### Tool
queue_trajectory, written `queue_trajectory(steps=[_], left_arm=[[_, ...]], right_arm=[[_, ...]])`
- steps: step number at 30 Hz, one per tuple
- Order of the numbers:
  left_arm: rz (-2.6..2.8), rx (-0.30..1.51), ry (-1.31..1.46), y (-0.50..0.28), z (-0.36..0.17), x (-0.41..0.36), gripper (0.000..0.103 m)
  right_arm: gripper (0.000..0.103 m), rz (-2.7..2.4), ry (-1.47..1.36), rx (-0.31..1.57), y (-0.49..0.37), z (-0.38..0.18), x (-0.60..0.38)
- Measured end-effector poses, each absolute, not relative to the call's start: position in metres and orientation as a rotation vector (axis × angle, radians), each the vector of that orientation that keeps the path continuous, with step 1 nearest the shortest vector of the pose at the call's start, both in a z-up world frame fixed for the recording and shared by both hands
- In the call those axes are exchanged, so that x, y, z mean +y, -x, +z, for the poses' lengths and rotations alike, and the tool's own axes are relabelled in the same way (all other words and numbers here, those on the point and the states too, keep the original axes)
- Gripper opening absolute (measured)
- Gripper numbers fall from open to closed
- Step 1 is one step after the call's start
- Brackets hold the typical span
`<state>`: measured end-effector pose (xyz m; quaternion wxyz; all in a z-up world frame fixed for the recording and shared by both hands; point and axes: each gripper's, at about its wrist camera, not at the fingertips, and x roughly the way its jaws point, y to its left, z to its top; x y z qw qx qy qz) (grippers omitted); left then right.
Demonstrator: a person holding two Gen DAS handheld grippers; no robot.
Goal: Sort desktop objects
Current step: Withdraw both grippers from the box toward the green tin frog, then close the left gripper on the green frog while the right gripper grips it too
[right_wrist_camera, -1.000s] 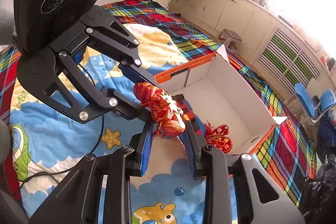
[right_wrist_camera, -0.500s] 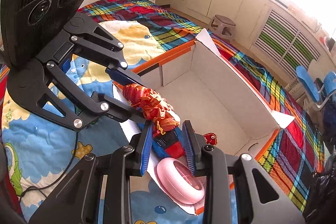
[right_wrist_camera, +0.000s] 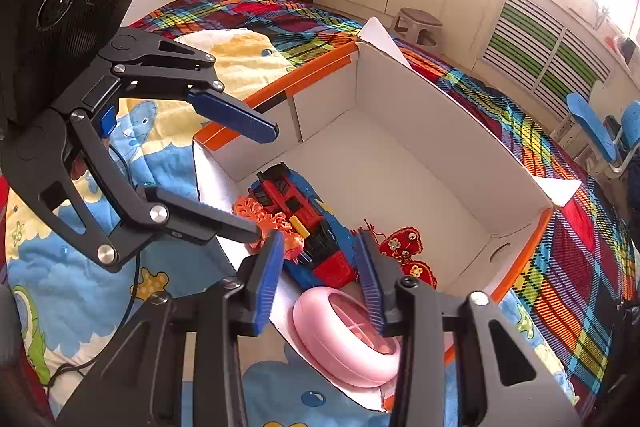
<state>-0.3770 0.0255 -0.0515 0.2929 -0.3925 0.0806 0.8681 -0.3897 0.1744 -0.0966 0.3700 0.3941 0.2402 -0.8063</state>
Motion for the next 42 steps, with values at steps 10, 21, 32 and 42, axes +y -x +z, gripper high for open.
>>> queue_trajectory(steps=[10,21,32,42], left_arm=[[2.247,0.220,1.113,0.328,-0.010,-0.026,0.067],[2.160,0.205,1.220,0.285,-0.036,-0.071,0.075],[2.116,-0.161,1.354,0.310,-0.107,-0.107,0.071],[2.097,-0.553,1.377,0.308,-0.157,-0.122,0.065]], right_arm=[[0.085,-2.081,-0.874,0.469,0.335,-0.034,0.175],[0.093,-1.895,-0.941,0.422,0.268,-0.056,0.137],[0.081,-1.911,-1.128,-0.031,0.316,-0.120,0.117],[0.067,-1.894,-1.282,-0.527,0.334,-0.189,0.137]])
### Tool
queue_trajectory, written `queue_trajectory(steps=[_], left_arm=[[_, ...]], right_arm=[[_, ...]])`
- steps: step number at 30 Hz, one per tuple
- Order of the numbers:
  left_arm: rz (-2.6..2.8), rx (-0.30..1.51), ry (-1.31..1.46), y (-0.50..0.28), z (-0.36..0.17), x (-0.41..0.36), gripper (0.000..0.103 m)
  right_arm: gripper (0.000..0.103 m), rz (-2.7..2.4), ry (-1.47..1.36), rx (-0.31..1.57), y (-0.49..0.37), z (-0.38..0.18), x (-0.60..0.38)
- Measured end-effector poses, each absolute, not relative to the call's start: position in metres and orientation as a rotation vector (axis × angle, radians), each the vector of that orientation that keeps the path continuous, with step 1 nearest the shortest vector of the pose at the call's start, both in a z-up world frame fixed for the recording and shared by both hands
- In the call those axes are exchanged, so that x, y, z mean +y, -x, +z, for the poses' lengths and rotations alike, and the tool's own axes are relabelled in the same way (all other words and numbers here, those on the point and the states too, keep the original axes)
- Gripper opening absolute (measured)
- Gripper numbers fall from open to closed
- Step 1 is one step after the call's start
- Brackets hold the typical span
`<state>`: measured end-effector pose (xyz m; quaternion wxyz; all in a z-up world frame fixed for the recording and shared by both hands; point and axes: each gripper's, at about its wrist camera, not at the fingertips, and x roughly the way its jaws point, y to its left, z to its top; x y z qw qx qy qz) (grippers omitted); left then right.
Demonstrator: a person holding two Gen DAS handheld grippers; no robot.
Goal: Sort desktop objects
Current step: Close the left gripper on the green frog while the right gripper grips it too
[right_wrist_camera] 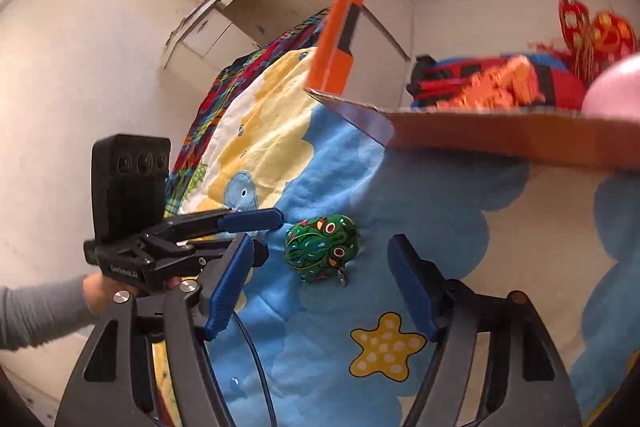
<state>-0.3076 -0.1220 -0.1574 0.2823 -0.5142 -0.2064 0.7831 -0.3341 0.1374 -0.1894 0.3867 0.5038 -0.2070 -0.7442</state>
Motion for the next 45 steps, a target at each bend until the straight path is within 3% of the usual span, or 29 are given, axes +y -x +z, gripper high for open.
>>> queue_trajectory(steps=[3,6,8,11,14,28,33,37,45], left_arm=[[2.097,-0.641,1.363,0.309,-0.163,-0.126,0.059],[2.079,-0.635,1.369,0.309,-0.167,-0.124,0.034],[2.063,-0.618,1.377,0.308,-0.170,-0.121,0.032],[2.058,-0.628,1.375,0.308,-0.175,-0.120,0.032],[2.061,-0.669,1.376,0.306,-0.178,-0.121,0.032],[2.080,-0.760,1.310,0.283,-0.172,-0.108,0.032],[2.086,-0.669,1.292,0.273,-0.166,-0.082,0.032],[2.073,-0.744,1.296,0.268,-0.176,-0.071,0.031],[2.140,-0.663,1.282,0.263,-0.180,-0.058,0.031]], right_arm=[[0.067,-1.892,-1.288,-0.530,0.336,-0.197,0.133],[0.067,-1.895,-1.289,-0.573,0.341,-0.202,0.133],[0.057,-1.911,-1.287,-0.550,0.342,-0.202,0.130],[0.043,-1.886,-1.284,-0.515,0.342,-0.204,0.123],[0.035,-1.891,-1.300,-0.496,0.344,-0.209,0.118],[0.034,-1.922,-1.245,-0.497,0.333,-0.196,0.134],[0.031,-1.928,-1.194,-0.504,0.329,-0.184,0.141],[0.029,-1.935,-1.177,-0.469,0.329,-0.178,0.143],[0.029,-1.937,-1.196,-0.369,0.325,-0.184,0.144]])
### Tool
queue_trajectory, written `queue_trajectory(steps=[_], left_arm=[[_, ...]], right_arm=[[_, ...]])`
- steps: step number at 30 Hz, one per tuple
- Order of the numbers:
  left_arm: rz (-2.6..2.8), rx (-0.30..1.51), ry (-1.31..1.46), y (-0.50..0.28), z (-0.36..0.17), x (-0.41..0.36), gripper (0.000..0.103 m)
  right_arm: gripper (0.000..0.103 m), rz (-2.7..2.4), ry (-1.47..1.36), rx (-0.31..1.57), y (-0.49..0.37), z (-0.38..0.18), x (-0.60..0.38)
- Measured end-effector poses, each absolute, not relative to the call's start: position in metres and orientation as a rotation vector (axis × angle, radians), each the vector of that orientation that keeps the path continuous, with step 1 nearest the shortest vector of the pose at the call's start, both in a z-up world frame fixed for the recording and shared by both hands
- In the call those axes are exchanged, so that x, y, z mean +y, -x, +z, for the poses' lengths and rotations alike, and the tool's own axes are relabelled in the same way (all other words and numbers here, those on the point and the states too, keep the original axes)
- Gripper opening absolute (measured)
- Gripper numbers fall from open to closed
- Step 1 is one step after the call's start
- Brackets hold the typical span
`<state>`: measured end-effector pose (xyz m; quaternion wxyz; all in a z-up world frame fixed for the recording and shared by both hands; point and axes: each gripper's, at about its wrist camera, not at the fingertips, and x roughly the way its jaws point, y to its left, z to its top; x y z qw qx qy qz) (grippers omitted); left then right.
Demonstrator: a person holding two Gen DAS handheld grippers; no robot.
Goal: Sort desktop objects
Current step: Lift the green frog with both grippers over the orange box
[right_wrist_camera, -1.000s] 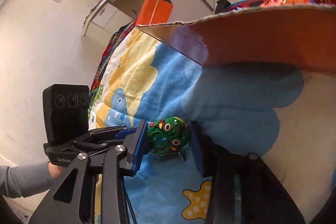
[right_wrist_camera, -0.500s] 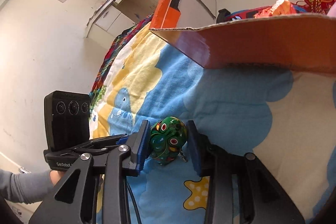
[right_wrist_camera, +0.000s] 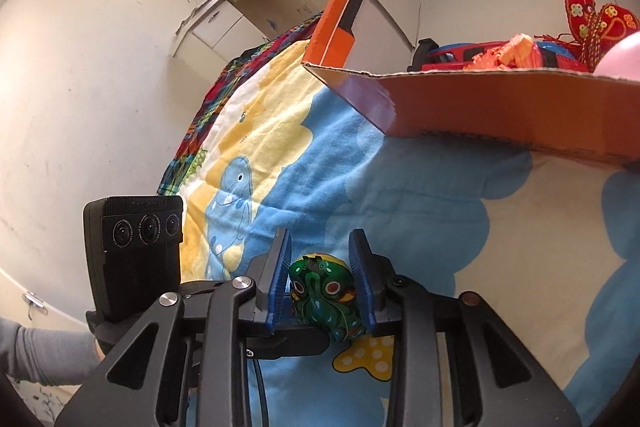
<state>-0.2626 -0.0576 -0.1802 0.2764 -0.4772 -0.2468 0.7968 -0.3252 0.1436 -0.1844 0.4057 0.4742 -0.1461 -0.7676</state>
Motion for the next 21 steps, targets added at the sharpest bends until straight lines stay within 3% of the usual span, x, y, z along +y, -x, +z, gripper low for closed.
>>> queue_trajectory(steps=[5,11,21], left_arm=[[2.161,-0.627,1.277,0.265,-0.182,-0.050,0.033],[2.236,-0.472,1.282,0.264,-0.179,-0.034,0.032],[2.289,-0.424,1.241,0.261,-0.171,-0.025,0.031]], right_arm=[[0.037,-1.979,-1.189,-0.225,0.319,-0.184,0.139],[0.040,-1.990,-1.208,-0.226,0.318,-0.193,0.146],[0.038,-2.010,-1.174,-0.275,0.315,-0.188,0.152]])
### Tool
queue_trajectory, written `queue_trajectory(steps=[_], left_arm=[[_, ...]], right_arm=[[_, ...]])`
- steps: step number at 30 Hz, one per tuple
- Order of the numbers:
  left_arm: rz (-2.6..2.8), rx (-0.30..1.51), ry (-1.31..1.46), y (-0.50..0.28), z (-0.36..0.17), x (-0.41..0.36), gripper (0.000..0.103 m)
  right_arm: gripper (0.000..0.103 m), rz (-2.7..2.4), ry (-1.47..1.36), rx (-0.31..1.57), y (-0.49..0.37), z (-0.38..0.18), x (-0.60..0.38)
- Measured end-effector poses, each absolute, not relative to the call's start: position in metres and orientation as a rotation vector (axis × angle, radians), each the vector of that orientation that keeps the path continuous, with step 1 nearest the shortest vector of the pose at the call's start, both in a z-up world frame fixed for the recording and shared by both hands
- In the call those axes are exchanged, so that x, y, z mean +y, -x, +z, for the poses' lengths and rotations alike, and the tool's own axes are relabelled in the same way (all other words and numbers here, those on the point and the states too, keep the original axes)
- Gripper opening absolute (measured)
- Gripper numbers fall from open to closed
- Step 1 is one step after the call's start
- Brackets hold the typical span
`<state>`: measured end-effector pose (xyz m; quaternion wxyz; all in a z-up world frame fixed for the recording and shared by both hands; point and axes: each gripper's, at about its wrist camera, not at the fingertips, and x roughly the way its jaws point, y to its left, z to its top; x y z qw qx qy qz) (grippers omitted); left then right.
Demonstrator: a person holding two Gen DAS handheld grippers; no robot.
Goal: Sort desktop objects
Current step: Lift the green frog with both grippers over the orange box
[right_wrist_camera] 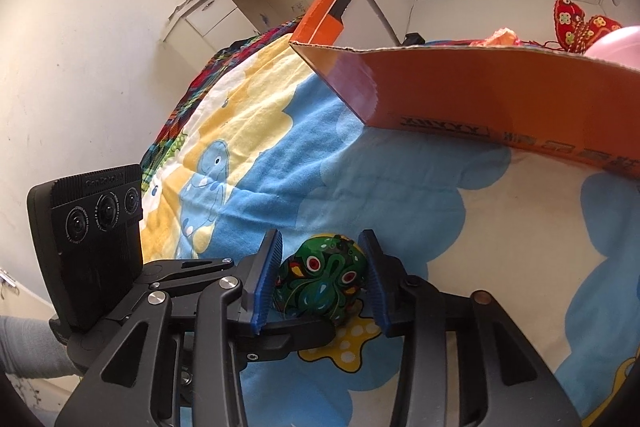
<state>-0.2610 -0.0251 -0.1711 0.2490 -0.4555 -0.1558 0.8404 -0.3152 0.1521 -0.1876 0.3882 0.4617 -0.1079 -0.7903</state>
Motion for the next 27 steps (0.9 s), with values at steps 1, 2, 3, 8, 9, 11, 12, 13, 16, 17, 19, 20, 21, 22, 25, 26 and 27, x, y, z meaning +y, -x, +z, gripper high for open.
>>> queue_trajectory(steps=[1,2,3,8,9,11,12,13,16,17,19,20,21,22,25,26,27], left_arm=[[2.291,-0.423,1.238,0.260,-0.171,-0.026,0.031],[2.290,-0.423,1.238,0.261,-0.171,-0.026,0.031],[2.289,-0.420,1.237,0.261,-0.171,-0.025,0.031],[2.276,-0.489,1.200,0.262,-0.166,-0.030,0.031],[2.280,-0.482,1.193,0.262,-0.163,-0.029,0.031],[2.296,-0.439,1.181,0.263,-0.157,-0.027,0.031],[2.294,-0.439,1.179,0.264,-0.155,-0.026,0.031],[2.290,-0.447,1.176,0.266,-0.153,-0.026,0.031],[2.295,-0.430,1.162,0.268,-0.144,-0.022,0.031],[2.297,-0.425,1.155,0.269,-0.140,-0.021,0.031],[2.297,-0.425,1.147,0.271,-0.132,-0.021,0.031],[2.297,-0.423,1.145,0.272,-0.128,-0.020,0.031],[2.298,-0.421,1.142,0.273,-0.124,-0.020,0.031],[2.297,-0.416,1.141,0.276,-0.119,-0.018,0.031],[2.307,-0.392,1.123,0.282,-0.103,-0.015,0.031],[2.310,-0.390,1.115,0.285,-0.098,-0.014,0.031],[2.312,-0.390,1.108,0.287,-0.092,-0.014,0.031]], right_arm=[[0.038,-2.014,-1.169,-0.273,0.315,-0.187,0.152],[0.038,-2.016,-1.165,-0.272,0.314,-0.186,0.153],[0.038,-2.016,-1.162,-0.277,0.314,-0.186,0.154],[0.038,-2.027,-1.149,-0.322,0.313,-0.182,0.159],[0.038,-2.032,-1.140,-0.328,0.313,-0.180,0.160],[0.038,-2.040,-1.121,-0.343,0.313,-0.176,0.161],[0.038,-2.040,-1.116,-0.351,0.314,-0.175,0.162],[0.038,-2.040,-1.118,-0.362,0.315,-0.173,0.163],[0.038,-2.051,-1.106,-0.357,0.317,-0.165,0.165],[0.038,-2.056,-1.098,-0.352,0.317,-0.161,0.166],[0.038,-2.061,-1.086,-0.362,0.318,-0.154,0.168],[0.038,-2.064,-1.079,-0.364,0.318,-0.150,0.169],[0.038,-2.069,-1.073,-0.361,0.318,-0.146,0.170],[0.038,-2.073,-1.067,-0.357,0.318,-0.141,0.170],[0.038,-2.078,-1.047,-0.354,0.321,-0.128,0.173],[0.038,-2.080,-1.043,-0.361,0.323,-0.124,0.174],[0.038,-2.083,-1.035,-0.367,0.325,-0.120,0.175]])
